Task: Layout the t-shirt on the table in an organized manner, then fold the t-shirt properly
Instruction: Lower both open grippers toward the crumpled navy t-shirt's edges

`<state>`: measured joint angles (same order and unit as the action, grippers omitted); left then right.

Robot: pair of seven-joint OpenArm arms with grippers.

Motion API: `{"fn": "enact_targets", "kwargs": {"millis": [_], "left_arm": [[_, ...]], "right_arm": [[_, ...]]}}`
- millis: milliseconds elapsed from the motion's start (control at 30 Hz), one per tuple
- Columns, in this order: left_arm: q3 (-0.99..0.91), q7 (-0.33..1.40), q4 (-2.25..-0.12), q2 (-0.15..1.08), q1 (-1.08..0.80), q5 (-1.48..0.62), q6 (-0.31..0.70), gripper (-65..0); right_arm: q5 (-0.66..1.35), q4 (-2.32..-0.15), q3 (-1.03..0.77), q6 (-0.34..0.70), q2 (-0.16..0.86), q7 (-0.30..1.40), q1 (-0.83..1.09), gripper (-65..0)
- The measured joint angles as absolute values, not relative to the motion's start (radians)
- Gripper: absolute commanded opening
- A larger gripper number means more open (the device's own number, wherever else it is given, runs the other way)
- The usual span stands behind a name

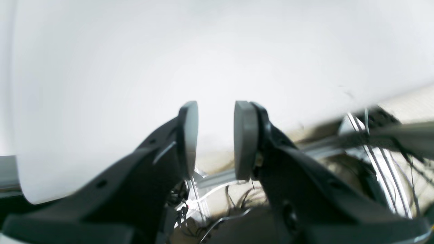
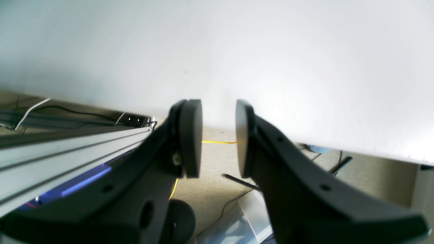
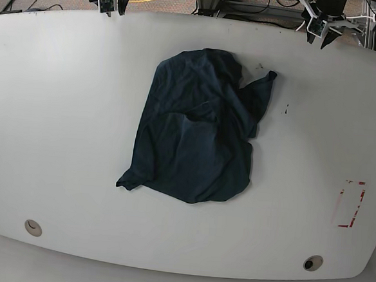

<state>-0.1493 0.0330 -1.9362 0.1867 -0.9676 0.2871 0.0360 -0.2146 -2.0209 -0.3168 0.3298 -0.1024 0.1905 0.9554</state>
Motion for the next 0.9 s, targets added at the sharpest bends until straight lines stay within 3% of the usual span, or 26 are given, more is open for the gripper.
{"fn": "enact_targets", "kwargs": {"millis": [667,900], "left_arm": [[-0.141,0.033,-1.948,0.134,-0.833,0.287,0.04,-48.6],[-0.144,0.037,-1.949,0.137,-0.802,0.287,0.053,-48.5]], "right_arm": [[-0.218,-2.02,-0.311,0.33,-0.105,0.194,0.783,-48.7],[-0.218,-2.02,-0.224,0.324,-0.106,0.194,0.75,-48.7]]}}
